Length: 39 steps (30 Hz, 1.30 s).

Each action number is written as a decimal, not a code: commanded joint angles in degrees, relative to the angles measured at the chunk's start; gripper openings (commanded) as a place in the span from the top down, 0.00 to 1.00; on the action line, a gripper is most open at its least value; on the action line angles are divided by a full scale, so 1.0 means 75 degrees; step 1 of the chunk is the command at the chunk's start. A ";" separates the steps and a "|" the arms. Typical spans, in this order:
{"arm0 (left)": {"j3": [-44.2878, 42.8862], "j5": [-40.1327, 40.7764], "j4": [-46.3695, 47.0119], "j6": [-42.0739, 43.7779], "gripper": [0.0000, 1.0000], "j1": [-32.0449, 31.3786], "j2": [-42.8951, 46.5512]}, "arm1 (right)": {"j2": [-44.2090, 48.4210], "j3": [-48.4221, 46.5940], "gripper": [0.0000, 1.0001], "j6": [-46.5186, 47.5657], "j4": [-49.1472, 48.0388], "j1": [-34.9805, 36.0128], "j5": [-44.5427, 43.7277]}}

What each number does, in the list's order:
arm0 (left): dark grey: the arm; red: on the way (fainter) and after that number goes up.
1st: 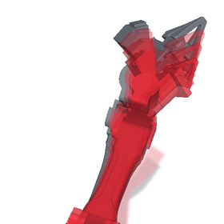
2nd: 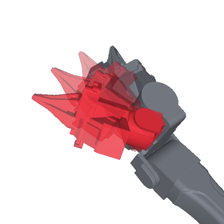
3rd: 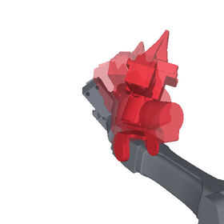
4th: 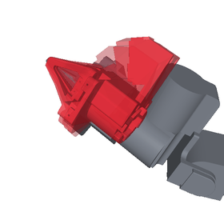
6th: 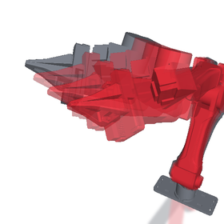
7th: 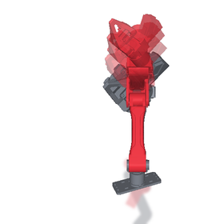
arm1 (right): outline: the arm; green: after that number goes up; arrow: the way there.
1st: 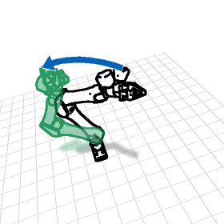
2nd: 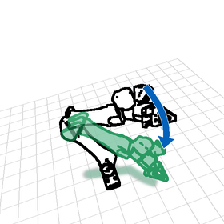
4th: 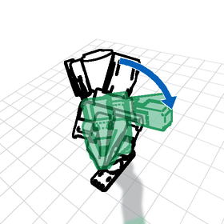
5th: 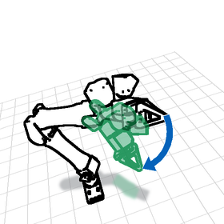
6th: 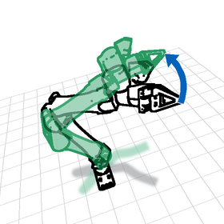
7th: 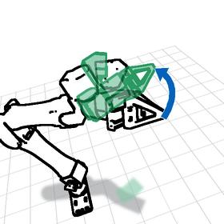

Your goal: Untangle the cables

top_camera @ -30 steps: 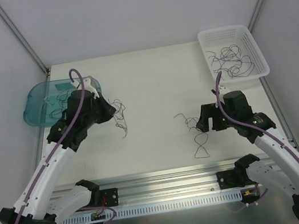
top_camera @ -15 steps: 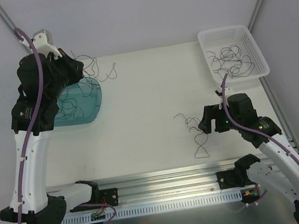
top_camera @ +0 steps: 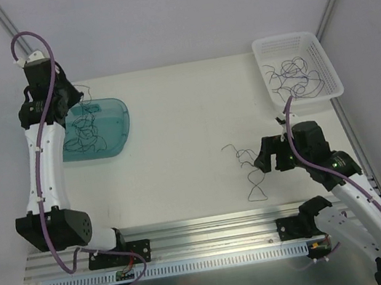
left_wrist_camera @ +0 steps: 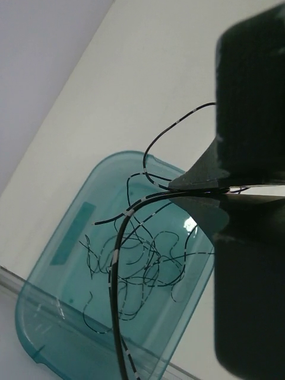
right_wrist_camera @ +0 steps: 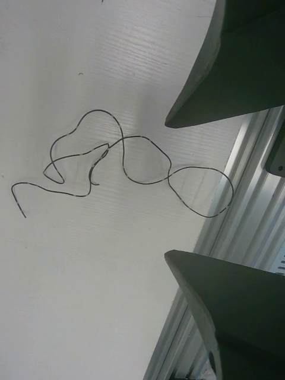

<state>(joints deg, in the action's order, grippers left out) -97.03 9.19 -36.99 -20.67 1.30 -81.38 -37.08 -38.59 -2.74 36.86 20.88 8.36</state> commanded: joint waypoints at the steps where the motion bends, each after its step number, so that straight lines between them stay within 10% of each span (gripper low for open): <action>1: 0.0293 -0.0088 0.0372 -0.0151 1.00 0.0517 -0.0608 | -0.0036 0.0036 0.12 0.0014 -0.0028 0.0040 0.0034; 4: 0.0410 -0.0217 0.0456 -0.0022 0.94 0.0729 -0.1276 | -0.0153 0.0059 0.12 -0.0009 -0.0051 0.0040 0.0069; 13: 0.0995 -0.0065 0.0503 0.0435 0.02 0.0741 -0.1045 | -0.0552 0.0176 0.12 -0.0126 -0.0192 0.0040 -0.0189; 39: 0.6995 -0.3405 0.0970 0.0787 0.01 -0.1122 0.5038 | -0.4195 0.0212 0.18 -0.1708 -0.0989 0.1515 -0.1864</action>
<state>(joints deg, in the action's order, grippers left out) -48.10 -11.70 -32.42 -15.42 -6.35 -45.69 -66.30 -34.13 -13.34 29.34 30.20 -1.23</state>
